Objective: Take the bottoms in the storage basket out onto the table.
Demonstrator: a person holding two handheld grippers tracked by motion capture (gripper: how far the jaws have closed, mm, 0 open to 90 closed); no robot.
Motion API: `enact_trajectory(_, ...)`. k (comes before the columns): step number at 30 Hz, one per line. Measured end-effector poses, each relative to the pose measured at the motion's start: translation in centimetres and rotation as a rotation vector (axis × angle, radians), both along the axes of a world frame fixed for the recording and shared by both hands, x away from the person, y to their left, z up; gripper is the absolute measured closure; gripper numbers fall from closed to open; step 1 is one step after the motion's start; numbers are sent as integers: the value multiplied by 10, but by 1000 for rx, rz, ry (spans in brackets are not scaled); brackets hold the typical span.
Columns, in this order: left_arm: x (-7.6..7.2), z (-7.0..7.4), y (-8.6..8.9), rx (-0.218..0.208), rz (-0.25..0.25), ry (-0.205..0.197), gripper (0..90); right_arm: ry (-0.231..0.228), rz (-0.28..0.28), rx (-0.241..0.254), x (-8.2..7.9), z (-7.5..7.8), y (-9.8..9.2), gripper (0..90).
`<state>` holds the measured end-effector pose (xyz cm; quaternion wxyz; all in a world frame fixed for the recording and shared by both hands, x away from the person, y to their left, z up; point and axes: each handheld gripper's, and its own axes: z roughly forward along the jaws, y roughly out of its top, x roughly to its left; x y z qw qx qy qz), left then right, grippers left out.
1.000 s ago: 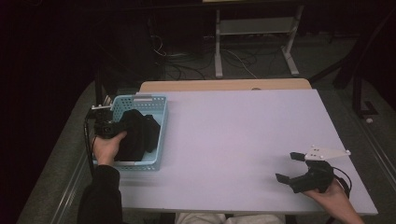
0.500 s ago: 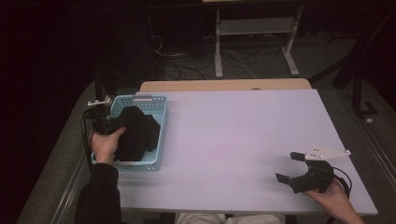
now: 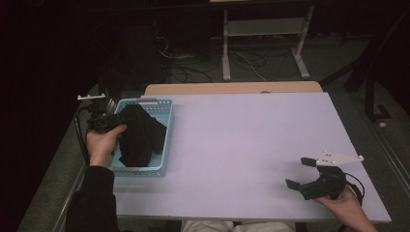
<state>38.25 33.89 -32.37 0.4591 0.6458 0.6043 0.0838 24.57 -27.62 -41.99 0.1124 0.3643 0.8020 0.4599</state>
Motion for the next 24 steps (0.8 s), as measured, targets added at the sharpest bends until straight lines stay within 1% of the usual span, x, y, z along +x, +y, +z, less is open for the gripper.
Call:
enact_trajectory(2, -3, 10, 1, -11, -4, -4, 832, 0, 0, -2, 0, 0, 0, 0)
enact_trajectory(3, -3, 10, 1, -11, -4, -4, 832, 0, 0, -2, 0, 0, 0, 0)
enact_trajectory(4, -4, 17, 1, -21, -6, -2, 832, 0, 0, -2, 0, 0, 0, 0)
enact_trajectory(5, -4, 17, 1, -21, -6, -2, 832, 0, 0, -2, 0, 0, 0, 0)
enact_trajectory(6, -6, 24, 0, -16, -16, -4, 832, 0, -1, -2, 0, 0, 0, 0)
enact_trajectory(7, -6, 24, 0, -16, -16, -4, 832, 0, -1, -2, 0, 0, 0, 0)
enact_trajectory(8, -6, 32, 1, -9, -20, -5, 832, 0, -1, -1, 0, 0, 0, 0)
enact_trajectory(9, -6, 32, 1, -9, -20, -5, 832, 0, -1, -1, 0, 0, 0, 0)
enact_trajectory(10, -7, 39, 1, -1, -23, -5, 832, 0, -1, -1, 0, 0, 0, 0)
enact_trajectory(12, -7, 47, 0, 7, -29, -7, 832, 0, -1, -1, 0, 0, 0, 0)
enact_trajectory(14, -7, 50, 0, 9, -31, -9, 832, 0, -1, -1, 0, 0, 0, 0)
enact_trajectory(15, -8, 56, 0, 15, -34, -16, 832, 0, -1, -1, 0, 0, 0, 0)
enact_trajectory(16, -8, 56, 0, 15, -34, -16, 832, 0, -1, -1, 0, 0, 0, 0)
enact_trajectory(18, -7, 64, 0, 10, -37, -24, 832, 0, 0, -2, -1, 0, 0, 0)
enact_trajectory(19, -7, 64, 0, 10, -37, -24, 832, 0, 0, -2, -1, 0, 0, 0)
enact_trajectory(21, -7, 71, 0, 13, -38, -30, 832, 0, -1, -1, -1, 0, 0, 0)
enact_trajectory(22, -7, 71, 0, 13, -38, -30, 832, 0, -1, -1, 0, 0, 0, 0)
enact_trajectory(24, -7, 80, -1, 16, -44, -35, 832, 0, -2, -1, 0, 0, 0, 0)
